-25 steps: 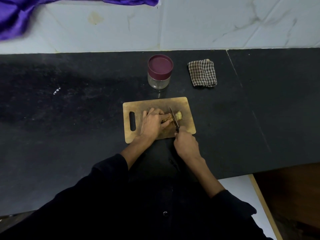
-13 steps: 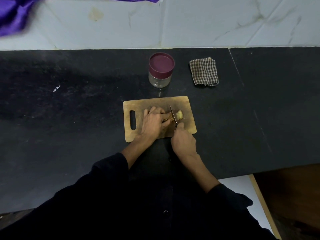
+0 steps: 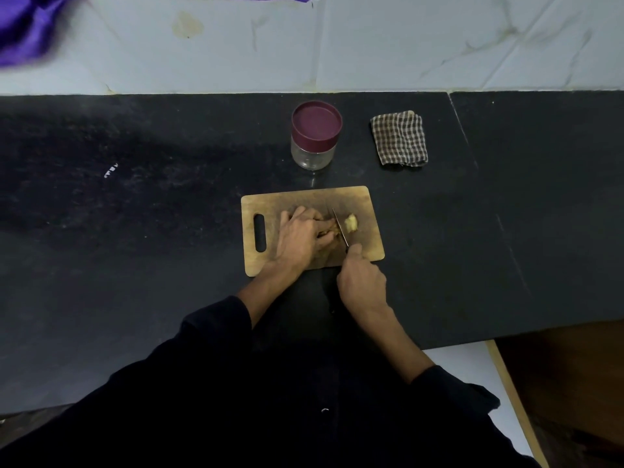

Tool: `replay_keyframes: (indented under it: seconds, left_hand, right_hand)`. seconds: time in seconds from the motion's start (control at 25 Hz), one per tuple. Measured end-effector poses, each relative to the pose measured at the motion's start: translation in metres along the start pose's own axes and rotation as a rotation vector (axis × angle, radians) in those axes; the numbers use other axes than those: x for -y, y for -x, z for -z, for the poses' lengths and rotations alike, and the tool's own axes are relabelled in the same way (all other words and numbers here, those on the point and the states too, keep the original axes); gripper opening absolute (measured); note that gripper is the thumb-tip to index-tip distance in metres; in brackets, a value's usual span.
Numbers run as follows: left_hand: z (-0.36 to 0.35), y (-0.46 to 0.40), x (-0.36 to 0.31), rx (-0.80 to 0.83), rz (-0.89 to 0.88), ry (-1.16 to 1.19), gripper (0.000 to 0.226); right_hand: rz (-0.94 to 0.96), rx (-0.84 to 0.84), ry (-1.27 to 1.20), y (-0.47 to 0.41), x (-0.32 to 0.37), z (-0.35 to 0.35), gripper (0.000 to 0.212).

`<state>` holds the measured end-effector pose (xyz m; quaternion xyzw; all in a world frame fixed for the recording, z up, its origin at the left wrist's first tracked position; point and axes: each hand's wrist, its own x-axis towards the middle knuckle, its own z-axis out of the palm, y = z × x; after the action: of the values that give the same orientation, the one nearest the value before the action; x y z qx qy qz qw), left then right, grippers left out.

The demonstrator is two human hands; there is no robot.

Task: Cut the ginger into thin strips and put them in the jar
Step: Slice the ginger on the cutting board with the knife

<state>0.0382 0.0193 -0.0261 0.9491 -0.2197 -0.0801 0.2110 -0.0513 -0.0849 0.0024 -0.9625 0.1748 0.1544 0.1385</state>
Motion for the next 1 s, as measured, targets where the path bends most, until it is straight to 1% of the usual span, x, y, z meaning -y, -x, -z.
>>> replay_keyframes:
  seconds: [0.08,0.24,0.4,0.52,0.68,0.88,1.0]
  left_hand:
    - [-0.001,0.0,0.001,0.003,0.004,0.008,0.034]
    - [-0.002,0.0,0.0,0.001,0.024,0.007,0.034]
    - [-0.004,0.002,-0.001,-0.015,0.042,-0.001,0.033]
    - [-0.003,0.002,-0.002,-0.006,0.026,-0.001,0.034]
    - [-0.001,0.001,-0.002,-0.003,0.035,-0.001,0.032]
    - [-0.003,0.001,-0.003,-0.011,0.062,-0.003,0.033]
    - [-0.002,0.0,-0.002,-0.005,0.036,0.005,0.032]
  right_hand:
    - [-0.007,0.003,-0.021,-0.007,0.004,0.002,0.015]
    - [-0.006,-0.011,-0.047,-0.02,0.012,0.005,0.02]
    - [-0.008,0.006,-0.023,-0.004,0.003,0.0,0.014]
    - [0.0,0.014,-0.023,-0.005,0.002,0.003,0.014]
    - [0.017,0.0,-0.021,-0.024,0.012,0.008,0.023]
    - [-0.014,0.032,-0.027,-0.005,0.002,-0.001,0.013]
    - [-0.012,0.04,-0.027,-0.008,0.002,0.003,0.013]
